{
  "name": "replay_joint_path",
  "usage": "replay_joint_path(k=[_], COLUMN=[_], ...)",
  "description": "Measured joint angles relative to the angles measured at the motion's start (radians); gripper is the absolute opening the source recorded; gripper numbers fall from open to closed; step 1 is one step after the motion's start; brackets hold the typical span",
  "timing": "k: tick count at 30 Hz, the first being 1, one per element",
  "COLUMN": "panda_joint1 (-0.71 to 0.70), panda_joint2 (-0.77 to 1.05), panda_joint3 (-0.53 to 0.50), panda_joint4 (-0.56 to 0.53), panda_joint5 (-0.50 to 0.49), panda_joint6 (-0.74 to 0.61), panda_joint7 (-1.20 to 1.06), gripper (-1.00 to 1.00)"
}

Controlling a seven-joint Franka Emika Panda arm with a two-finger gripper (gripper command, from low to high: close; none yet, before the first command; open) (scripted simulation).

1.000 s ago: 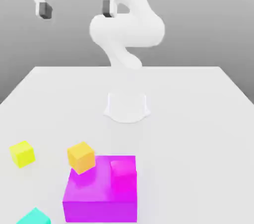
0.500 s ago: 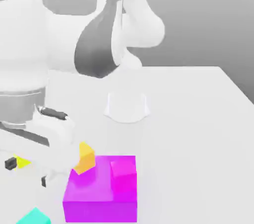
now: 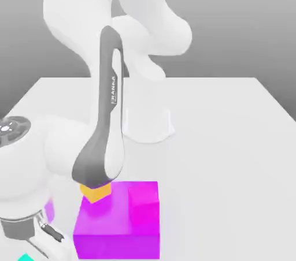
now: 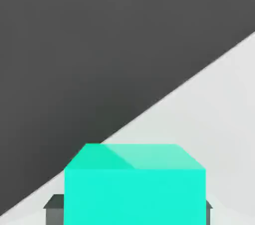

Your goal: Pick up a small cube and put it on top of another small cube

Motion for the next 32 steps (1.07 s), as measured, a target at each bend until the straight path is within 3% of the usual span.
replay_joint_path(k=[5,23,28,29,32], panda_joint1=[0.021,0.050,0.051,0.052,0.052], panda_joint2=[-0.157,-0.813,-0.713,-0.690,-0.690], panda_joint3=[-0.024,0.001,0.003,0.002,0.002], panda_joint4=[-0.047,-0.514,-0.574,-0.580,-0.580], panda_joint5=[-0.027,-0.145,-0.138,-0.136,-0.136], panda_joint6=[-0.110,-0.294,-0.134,-0.105,-0.105], panda_joint7=[0.021,0.161,0.158,0.157,0.157], gripper=[-1.00,-1.00,-1.00,1.00,1.00])
